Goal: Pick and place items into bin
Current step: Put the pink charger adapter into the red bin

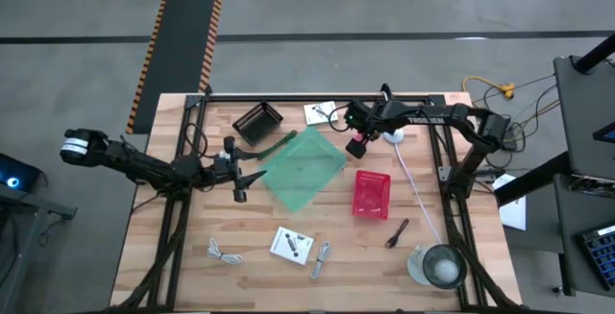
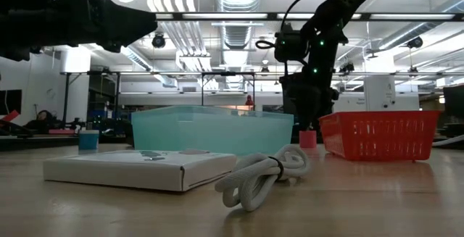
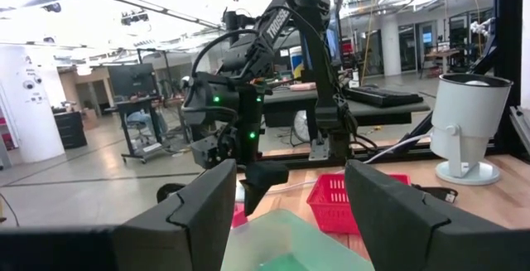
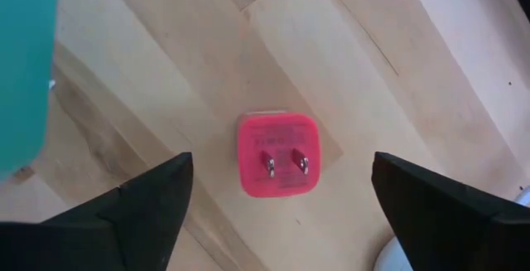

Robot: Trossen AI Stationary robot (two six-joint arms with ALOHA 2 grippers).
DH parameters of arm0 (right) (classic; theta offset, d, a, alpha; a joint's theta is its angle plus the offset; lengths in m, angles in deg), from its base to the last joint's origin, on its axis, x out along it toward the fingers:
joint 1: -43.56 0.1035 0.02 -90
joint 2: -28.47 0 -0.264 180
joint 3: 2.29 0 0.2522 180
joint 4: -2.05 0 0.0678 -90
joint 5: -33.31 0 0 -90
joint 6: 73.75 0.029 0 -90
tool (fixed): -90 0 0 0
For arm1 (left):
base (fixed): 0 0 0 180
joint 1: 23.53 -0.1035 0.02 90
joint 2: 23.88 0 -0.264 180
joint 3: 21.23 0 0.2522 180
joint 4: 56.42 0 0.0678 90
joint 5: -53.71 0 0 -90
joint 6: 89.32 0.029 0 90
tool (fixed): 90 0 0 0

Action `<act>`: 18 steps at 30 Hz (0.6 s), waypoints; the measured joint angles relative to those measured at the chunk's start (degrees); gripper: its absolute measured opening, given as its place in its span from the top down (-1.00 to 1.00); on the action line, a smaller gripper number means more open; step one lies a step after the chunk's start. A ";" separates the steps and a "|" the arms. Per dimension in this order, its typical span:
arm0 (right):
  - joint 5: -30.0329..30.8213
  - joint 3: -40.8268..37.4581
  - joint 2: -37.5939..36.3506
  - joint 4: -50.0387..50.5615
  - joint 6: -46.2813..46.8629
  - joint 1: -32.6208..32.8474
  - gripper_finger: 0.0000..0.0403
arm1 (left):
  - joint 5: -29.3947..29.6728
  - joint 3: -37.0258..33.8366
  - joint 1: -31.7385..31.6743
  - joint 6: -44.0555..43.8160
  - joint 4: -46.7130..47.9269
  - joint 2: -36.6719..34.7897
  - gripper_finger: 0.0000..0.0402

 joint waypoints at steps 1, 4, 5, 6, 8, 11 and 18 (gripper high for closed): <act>0.00 -0.04 0.00 -0.11 -0.02 0.00 -0.73 | 0.02 0.00 0.00 0.00 0.00 0.00 -0.05; 0.00 -0.12 0.00 -0.50 -0.55 0.02 -0.71 | 0.02 0.00 0.02 0.00 0.00 -0.01 -0.05; 0.00 -0.35 0.00 -1.09 -0.83 0.02 -0.70 | 0.02 -0.02 0.00 0.00 0.01 -0.01 -0.05; 0.00 -0.58 0.00 -1.58 -0.98 0.02 -0.70 | 0.02 -0.02 0.01 0.00 0.00 -0.02 -0.05; -0.02 -0.93 0.00 -2.25 -1.10 0.04 -0.69 | 0.02 -0.02 0.01 -0.02 0.00 -0.02 -0.05; 0.00 -1.54 0.00 -2.63 -1.13 0.04 -0.69 | 0.02 -0.04 0.02 -0.02 0.00 0.00 -0.05; 0.00 -4.04 0.00 -5.28 -0.72 0.04 -0.69 | 0.01 -0.04 0.01 -0.02 0.00 -0.07 -0.05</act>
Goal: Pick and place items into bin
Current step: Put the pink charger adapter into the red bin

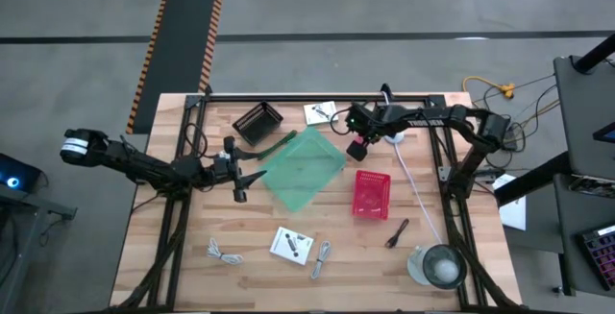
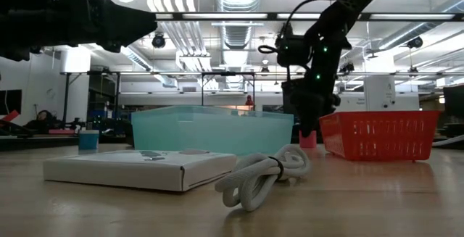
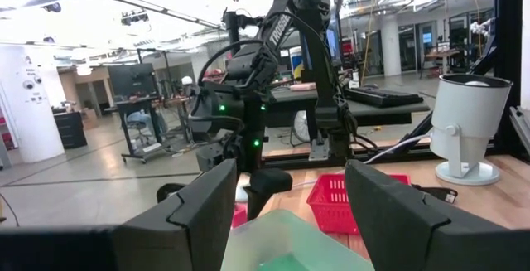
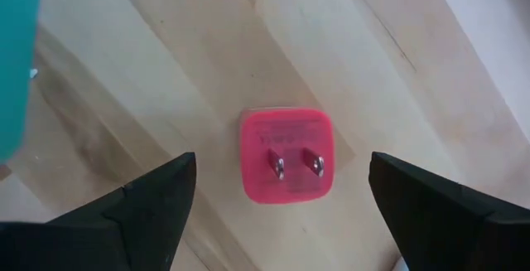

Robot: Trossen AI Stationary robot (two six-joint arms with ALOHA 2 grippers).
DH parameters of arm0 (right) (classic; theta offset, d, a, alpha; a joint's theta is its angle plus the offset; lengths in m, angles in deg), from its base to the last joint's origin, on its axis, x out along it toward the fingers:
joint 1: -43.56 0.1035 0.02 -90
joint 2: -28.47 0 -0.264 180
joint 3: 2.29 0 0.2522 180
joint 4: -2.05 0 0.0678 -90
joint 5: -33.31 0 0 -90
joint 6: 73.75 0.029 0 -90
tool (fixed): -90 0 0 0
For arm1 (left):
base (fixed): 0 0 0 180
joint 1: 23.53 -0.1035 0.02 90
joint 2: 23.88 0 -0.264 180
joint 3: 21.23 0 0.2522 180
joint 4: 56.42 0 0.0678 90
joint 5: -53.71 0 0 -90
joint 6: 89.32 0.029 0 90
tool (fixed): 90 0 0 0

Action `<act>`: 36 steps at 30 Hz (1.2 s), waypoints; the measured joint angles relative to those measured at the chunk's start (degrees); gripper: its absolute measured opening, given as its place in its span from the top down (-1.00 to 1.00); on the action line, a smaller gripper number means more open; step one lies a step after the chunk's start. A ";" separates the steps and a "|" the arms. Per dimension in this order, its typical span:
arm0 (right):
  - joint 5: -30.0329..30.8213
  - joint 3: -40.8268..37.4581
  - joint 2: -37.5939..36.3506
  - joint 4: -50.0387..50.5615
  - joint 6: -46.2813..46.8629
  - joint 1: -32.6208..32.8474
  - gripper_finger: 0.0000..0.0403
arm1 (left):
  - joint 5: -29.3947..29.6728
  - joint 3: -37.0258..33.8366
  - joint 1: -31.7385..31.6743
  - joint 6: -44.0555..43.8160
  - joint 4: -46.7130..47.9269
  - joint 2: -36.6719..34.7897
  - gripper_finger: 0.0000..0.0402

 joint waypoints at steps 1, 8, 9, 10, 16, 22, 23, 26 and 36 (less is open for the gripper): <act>-0.02 -0.29 0.00 -0.48 0.00 0.00 -0.69 | 0.01 0.00 0.00 0.00 0.00 0.00 -0.05; -0.02 -0.93 0.00 -1.82 -0.62 0.00 -0.67 | 0.00 0.00 -0.01 -0.02 -0.02 -0.07 -0.05; -0.02 -0.93 0.00 -1.93 -0.62 0.00 -0.66 | 0.01 0.00 0.00 -0.02 -0.02 -0.07 -0.05; -0.02 -0.93 0.00 -1.97 -0.66 0.00 -0.65 | 0.00 0.00 -0.01 -0.02 -0.02 -0.07 -0.05; -0.02 -0.96 0.00 -1.95 -0.78 0.00 -0.61 | -0.01 0.00 0.00 -0.02 -0.02 -0.07 -0.05; -0.02 -0.98 0.00 -1.95 -0.59 0.00 -0.61 | -0.01 0.00 0.01 -0.02 -0.02 -0.07 -0.05; -0.02 -0.98 0.00 -1.97 -0.59 0.00 -0.61 | 0.01 0.00 -0.01 -0.02 -0.02 -0.07 -0.05; -0.02 -0.98 0.00 -2.01 -0.33 0.00 -0.61 | 0.00 0.00 -0.01 -0.02 -0.02 -0.07 -0.05; -0.02 -0.98 0.00 -2.19 -0.16 0.00 -0.61 | 0.00 -0.02 0.00 -0.02 -0.02 -0.07 -0.05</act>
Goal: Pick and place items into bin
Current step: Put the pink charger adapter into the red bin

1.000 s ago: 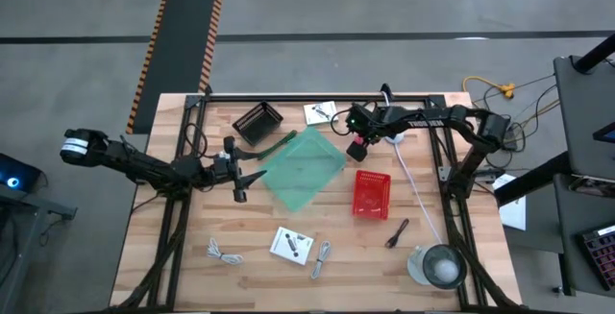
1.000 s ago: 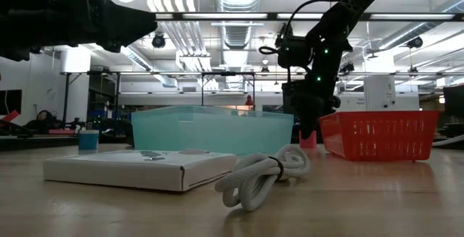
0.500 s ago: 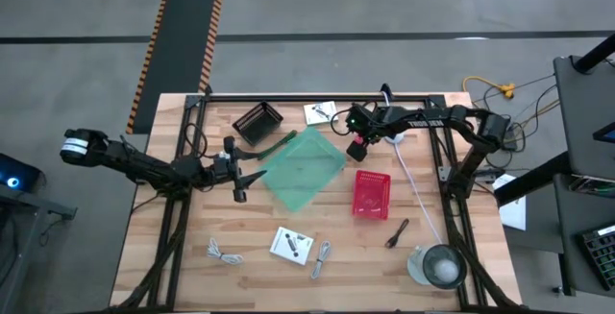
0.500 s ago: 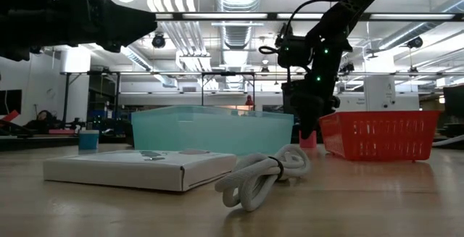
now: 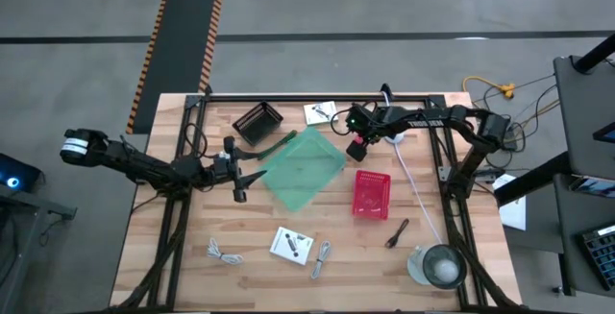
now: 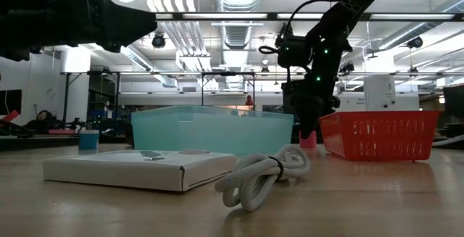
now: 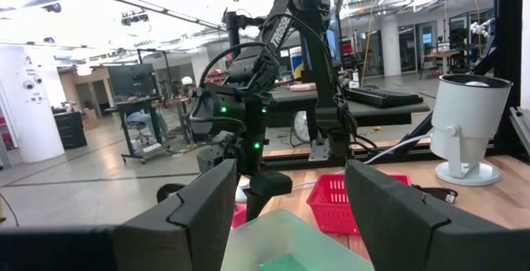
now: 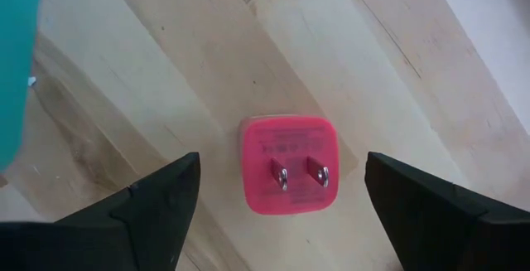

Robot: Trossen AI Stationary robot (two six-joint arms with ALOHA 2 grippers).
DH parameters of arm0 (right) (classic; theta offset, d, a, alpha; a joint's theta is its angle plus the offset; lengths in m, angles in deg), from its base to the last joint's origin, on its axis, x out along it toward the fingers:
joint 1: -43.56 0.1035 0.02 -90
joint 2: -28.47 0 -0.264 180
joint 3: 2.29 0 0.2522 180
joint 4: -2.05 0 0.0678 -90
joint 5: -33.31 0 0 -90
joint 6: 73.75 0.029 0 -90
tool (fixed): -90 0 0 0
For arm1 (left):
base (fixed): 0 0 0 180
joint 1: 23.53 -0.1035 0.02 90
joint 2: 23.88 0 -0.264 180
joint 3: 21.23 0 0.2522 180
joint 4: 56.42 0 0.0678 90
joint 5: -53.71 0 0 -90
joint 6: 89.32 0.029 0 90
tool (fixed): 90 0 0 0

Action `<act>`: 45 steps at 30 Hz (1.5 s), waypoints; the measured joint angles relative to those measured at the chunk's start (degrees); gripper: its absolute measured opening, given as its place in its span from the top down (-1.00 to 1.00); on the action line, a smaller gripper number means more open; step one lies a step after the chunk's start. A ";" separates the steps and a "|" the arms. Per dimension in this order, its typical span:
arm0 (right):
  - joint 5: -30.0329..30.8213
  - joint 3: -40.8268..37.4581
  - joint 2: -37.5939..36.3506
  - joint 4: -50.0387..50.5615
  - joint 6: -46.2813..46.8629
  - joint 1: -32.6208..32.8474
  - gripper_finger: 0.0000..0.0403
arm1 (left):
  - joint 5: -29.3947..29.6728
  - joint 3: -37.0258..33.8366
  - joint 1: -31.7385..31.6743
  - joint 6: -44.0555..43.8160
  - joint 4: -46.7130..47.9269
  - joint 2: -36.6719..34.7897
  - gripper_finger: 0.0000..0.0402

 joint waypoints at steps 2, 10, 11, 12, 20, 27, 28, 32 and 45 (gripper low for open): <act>0.00 0.00 0.00 -0.02 0.00 0.00 -0.61 | -0.01 0.00 0.01 0.00 0.00 0.00 -0.05; 0.00 0.00 0.00 -0.02 -0.08 0.00 -0.27 | -0.01 0.00 0.00 0.00 0.00 0.00 -0.05; 0.00 0.00 0.00 0.00 -0.20 0.00 -0.22 | -0.01 0.00 0.01 0.00 0.00 0.00 -0.05; 0.00 0.00 0.00 -0.02 -0.20 0.00 -0.16 | 0.00 0.00 0.00 0.01 0.00 0.00 -0.05; 0.00 0.00 0.00 -0.02 -0.20 -0.04 0.20 | -0.01 0.00 0.00 0.00 0.00 0.00 -0.05; 0.00 0.00 0.00 -0.15 -0.20 -0.04 0.25 | -0.01 0.00 0.02 0.00 0.00 0.00 -0.05; 0.00 0.00 0.00 -0.15 -0.15 -0.04 0.23 | -0.01 0.00 0.00 0.00 0.00 0.00 -0.05; 0.00 0.00 0.00 -0.09 0.07 -0.04 0.23 | -0.01 0.00 0.01 0.01 0.01 0.00 -0.05; -0.09 0.00 -0.46 0.90 2.48 0.00 0.30 | -0.01 0.00 0.01 0.02 0.02 -0.02 -0.05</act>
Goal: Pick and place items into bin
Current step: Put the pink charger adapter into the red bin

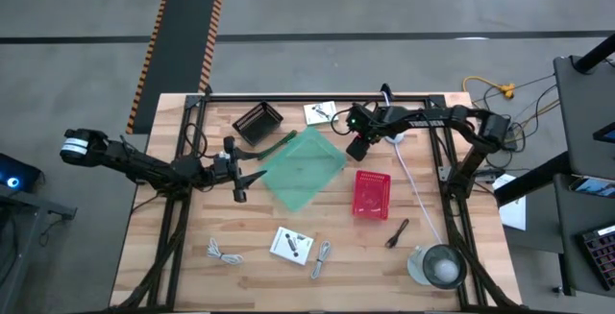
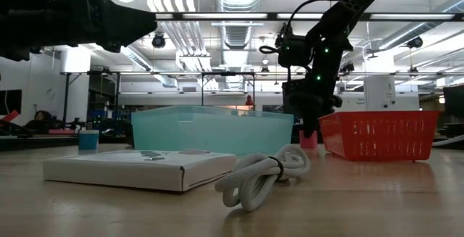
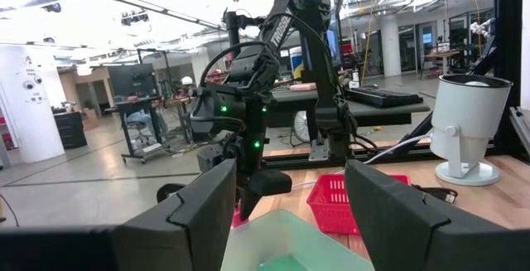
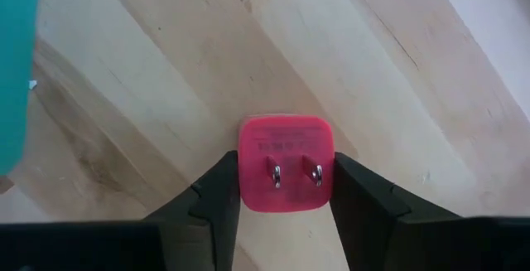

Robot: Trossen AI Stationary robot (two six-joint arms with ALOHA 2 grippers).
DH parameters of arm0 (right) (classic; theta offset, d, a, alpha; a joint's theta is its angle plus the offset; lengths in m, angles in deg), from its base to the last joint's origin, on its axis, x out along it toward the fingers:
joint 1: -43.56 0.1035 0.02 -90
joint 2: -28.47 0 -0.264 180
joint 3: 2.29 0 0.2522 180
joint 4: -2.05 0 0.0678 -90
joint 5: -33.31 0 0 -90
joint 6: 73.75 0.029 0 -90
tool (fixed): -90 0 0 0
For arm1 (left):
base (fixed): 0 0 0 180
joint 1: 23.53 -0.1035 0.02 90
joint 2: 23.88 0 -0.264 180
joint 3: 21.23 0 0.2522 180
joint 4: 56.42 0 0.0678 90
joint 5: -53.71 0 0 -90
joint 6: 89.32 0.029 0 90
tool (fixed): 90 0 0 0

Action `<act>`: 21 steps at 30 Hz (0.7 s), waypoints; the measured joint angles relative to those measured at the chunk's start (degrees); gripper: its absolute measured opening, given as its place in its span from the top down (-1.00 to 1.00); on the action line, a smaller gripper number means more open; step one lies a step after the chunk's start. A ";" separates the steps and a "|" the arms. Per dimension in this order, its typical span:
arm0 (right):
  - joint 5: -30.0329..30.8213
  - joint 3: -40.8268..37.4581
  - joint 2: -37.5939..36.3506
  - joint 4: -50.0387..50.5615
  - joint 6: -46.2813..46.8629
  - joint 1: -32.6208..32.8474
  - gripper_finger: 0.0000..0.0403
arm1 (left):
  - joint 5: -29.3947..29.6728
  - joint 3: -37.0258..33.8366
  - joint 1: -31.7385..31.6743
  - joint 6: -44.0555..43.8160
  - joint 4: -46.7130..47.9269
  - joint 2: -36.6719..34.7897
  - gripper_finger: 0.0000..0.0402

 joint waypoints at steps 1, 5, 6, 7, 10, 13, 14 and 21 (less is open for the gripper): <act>-0.01 0.00 -0.16 0.01 0.12 0.00 0.30 | 0.00 0.00 -0.02 0.00 0.00 0.02 -0.05; -0.13 0.00 -1.60 0.21 0.45 0.02 0.30 | 0.00 0.00 0.00 0.00 0.00 0.00 -0.05; -0.15 0.00 -2.08 0.34 0.51 0.02 0.30 | 0.00 0.00 0.00 -0.01 -0.01 0.00 -0.05; -0.15 0.00 -2.56 0.54 0.53 0.02 0.30 | 0.00 0.00 0.00 0.00 -0.02 0.00 -0.05; -0.43 0.00 -4.29 1.48 0.54 0.02 0.30 | 0.00 0.00 0.00 -0.02 0.00 0.00 -0.05; -0.75 0.00 -5.83 2.14 0.55 0.27 0.30 | 0.00 0.00 0.00 -0.02 0.00 0.00 -0.05; -1.29 0.00 -6.47 2.48 0.55 0.35 0.30 | 0.00 0.00 0.00 0.00 0.00 0.00 -0.05; -4.81 0.00 -9.76 2.84 0.55 2.09 0.30 | 0.00 0.00 -0.01 -0.01 -0.01 0.00 -0.05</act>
